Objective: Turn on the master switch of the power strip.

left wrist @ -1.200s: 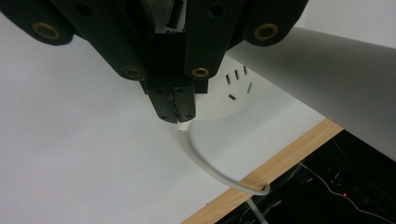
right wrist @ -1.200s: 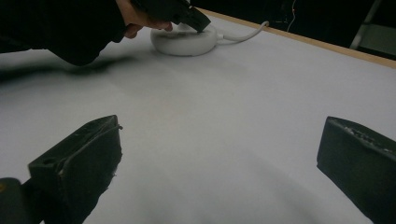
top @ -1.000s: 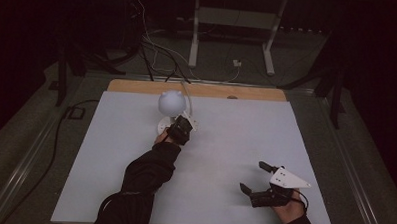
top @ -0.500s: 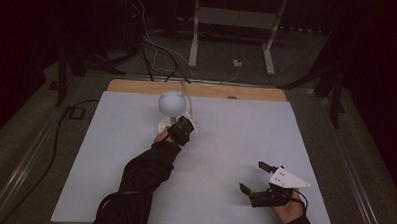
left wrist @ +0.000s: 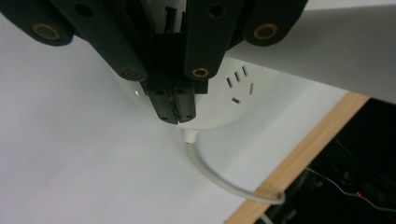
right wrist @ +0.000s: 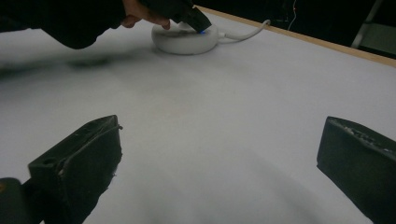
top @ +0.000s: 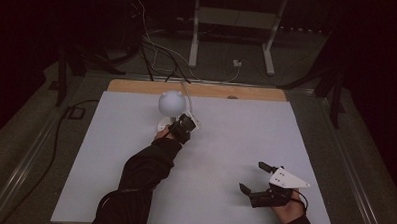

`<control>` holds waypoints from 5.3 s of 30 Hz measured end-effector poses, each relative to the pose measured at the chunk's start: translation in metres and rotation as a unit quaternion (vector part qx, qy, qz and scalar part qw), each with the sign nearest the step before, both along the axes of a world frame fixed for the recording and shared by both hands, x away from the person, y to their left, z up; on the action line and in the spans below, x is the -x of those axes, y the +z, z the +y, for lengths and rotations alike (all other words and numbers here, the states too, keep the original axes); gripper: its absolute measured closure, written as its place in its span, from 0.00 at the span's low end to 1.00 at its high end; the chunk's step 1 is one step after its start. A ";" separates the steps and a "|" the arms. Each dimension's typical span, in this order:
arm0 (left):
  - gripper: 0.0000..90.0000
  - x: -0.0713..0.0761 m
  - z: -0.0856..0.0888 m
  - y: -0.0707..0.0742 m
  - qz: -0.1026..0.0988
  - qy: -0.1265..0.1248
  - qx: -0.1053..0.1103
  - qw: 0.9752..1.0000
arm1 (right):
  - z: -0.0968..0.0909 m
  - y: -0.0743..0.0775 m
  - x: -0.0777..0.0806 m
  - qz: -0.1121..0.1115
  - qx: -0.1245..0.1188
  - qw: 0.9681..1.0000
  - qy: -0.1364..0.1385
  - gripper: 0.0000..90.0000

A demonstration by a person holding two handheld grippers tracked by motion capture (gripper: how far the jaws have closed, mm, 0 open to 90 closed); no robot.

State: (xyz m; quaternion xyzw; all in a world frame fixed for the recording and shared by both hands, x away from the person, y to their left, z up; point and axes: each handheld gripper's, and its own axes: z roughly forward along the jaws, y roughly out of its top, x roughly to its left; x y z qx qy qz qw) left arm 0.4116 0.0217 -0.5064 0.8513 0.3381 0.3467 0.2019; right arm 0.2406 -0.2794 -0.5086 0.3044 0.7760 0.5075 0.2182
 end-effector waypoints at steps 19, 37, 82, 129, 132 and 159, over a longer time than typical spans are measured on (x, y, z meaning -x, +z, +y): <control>1.00 0.002 0.004 0.002 -0.018 -0.012 0.017 1.000 | -0.001 0.001 0.000 -0.001 -0.004 1.000 -0.002 0.00; 1.00 0.019 0.013 0.041 -0.026 -0.043 0.094 0.994 | -0.001 0.001 0.000 -0.004 -0.004 1.000 -0.003 0.00; 0.00 0.073 0.070 0.067 0.121 -0.186 0.205 0.953 | 0.000 0.002 0.000 -0.005 -0.004 1.000 -0.004 0.00; 0.00 0.146 0.208 0.004 0.137 -0.112 0.250 0.952 | 0.001 0.001 0.000 -0.004 0.001 1.000 -0.008 0.00; 0.00 0.150 0.214 0.000 0.135 -0.106 0.251 0.953 | 0.001 0.001 0.000 -0.005 0.002 1.000 -0.008 0.00; 0.00 0.159 0.217 -0.019 0.149 -0.110 0.269 0.945 | 0.001 0.001 0.000 -0.006 0.004 1.000 -0.004 0.00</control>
